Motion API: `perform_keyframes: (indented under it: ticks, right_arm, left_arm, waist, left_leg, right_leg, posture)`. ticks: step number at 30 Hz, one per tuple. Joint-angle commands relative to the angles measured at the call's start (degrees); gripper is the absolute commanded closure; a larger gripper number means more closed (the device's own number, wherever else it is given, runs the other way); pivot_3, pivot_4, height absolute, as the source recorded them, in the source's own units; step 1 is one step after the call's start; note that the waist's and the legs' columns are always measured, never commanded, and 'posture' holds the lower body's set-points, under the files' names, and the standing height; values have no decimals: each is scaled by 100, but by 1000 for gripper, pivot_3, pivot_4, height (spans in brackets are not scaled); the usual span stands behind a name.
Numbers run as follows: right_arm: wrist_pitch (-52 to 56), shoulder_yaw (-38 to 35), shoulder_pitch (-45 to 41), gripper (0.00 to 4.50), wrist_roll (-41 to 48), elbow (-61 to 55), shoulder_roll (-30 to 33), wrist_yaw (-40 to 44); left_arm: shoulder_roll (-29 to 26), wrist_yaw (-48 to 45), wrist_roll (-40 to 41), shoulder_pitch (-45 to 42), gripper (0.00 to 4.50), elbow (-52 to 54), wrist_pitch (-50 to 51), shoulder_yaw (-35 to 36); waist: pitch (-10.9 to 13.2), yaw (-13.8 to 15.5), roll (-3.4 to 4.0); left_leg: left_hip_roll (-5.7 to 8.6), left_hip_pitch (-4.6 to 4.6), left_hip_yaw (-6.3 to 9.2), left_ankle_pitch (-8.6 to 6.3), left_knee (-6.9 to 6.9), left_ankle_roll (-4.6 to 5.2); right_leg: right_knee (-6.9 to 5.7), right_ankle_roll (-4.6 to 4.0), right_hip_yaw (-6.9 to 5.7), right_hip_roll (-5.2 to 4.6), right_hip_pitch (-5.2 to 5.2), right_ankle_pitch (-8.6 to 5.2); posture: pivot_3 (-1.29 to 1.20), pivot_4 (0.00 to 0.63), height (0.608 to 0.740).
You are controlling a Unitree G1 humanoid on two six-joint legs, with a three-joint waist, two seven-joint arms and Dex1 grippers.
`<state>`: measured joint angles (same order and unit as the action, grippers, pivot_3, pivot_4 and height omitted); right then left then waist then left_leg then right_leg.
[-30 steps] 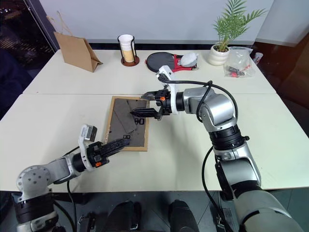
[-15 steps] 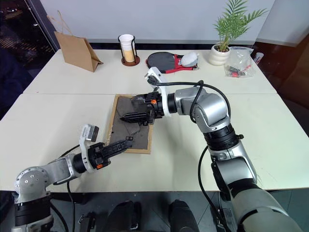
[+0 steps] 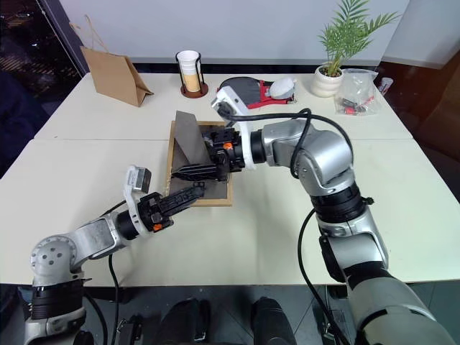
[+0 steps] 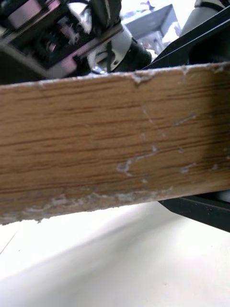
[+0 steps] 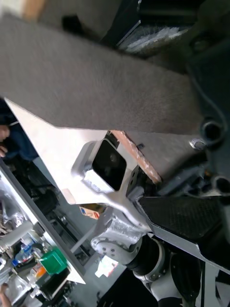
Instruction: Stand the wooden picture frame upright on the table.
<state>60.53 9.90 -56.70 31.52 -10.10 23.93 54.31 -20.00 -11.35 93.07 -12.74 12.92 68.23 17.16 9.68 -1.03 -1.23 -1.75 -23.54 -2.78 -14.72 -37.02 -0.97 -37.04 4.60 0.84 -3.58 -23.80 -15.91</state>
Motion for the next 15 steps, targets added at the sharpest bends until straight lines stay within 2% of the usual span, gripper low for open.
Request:
perform_keyframes:
  ticks: [1, 11, 13, 15]
  right_arm:
    - [130, -278, -110, 33, 271, -457, 124, -101]
    - [141, -307, -38, 33, 373, -678, 367, -329]
    - [-152, -90, 34, 33, 39, -643, 638, -310]
    - [-1027, 161, 165, 33, -670, -402, 1095, -272]
  left_arm:
    - [-132, -13, 362, 28, 3254, -11, -228, 5]
    - [-300, -37, 446, -10, 3254, -109, -462, -273]
    - [-342, -88, 467, -27, 3254, -87, -490, -301]
    - [-391, -101, 526, -39, 3254, -101, -506, -296]
  waist:
    - [0, -15, 0]
    - [0, -6, 0]
    - [0, -5, 0]
    - [0, 4, 0]
  left_leg:
    - [0, 0, 0, 0, 0, 0]
    - [0, -2, 0, 0, 1, 0]
    - [0, -4, 0, 0, 1, 0]
    - [0, -6, 0, 0, 1, 0]
  right_leg:
    - [0, 0, 0, 0, -1, 0]
    - [2, -3, 0, 0, -3, -2]
    - [3, -4, 0, 0, -4, -2]
    - [5, -4, 0, 0, -5, -2]
  posture:
    - [0, 150, 740]
    - [0, 150, 740]
    - [0, 150, 740]
    - [0, 150, 740]
